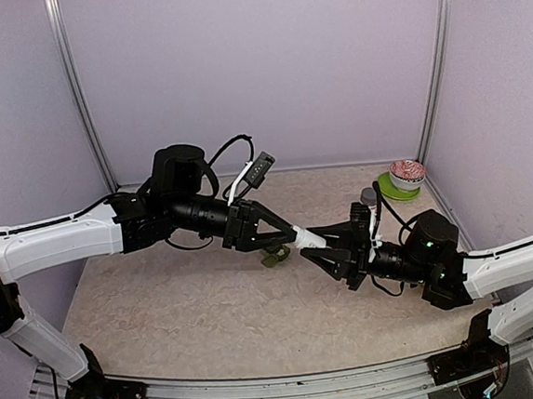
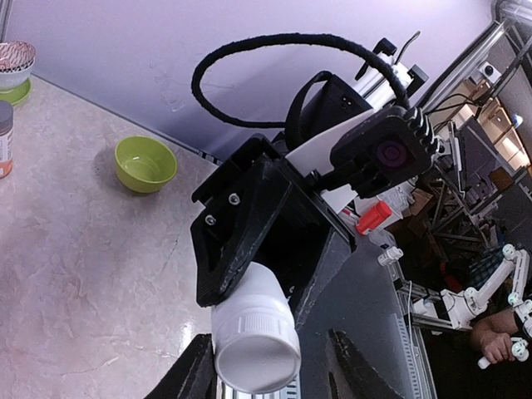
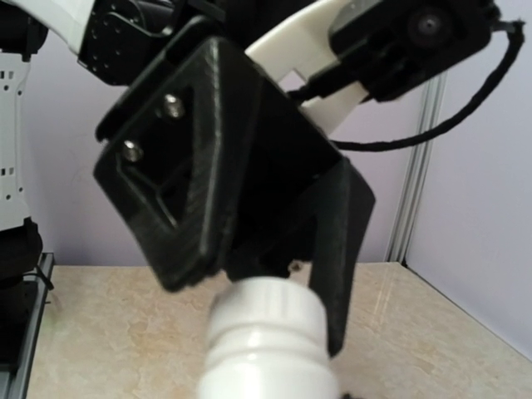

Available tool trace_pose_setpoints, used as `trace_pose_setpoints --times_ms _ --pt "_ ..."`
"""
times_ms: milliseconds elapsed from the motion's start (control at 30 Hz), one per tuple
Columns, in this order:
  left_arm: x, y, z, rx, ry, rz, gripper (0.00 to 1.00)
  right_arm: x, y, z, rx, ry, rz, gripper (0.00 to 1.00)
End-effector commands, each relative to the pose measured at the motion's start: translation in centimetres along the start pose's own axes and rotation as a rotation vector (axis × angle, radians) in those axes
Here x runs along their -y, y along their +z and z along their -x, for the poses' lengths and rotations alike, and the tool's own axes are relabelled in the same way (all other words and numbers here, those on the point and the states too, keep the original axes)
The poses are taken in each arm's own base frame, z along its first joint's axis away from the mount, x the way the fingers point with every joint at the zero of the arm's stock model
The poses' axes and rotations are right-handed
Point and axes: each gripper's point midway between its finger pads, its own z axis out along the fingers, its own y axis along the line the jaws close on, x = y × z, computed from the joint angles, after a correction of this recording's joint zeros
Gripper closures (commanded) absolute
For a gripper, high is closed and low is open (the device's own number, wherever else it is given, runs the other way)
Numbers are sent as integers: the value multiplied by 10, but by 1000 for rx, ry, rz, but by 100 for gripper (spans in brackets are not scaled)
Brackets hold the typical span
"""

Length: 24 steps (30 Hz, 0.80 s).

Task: Sort the pills into containers
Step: Screw the lid of the pill bottle onto the pill bottle.

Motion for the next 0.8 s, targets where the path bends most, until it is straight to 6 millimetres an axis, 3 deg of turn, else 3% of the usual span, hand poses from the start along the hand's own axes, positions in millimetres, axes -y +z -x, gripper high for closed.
trace_pose_setpoints --times_ms 0,167,333,767 --pt "7 3 7 1 41 -16 61 5 3 4 10 9 -15 72" --pt "6 6 4 -10 43 -12 68 7 4 3 6 17 -21 72" --pt "3 8 3 -17 48 11 81 9 6 4 1 27 -30 72" --pt "-8 17 2 -36 50 145 87 23 13 -1 -48 51 -99 72"
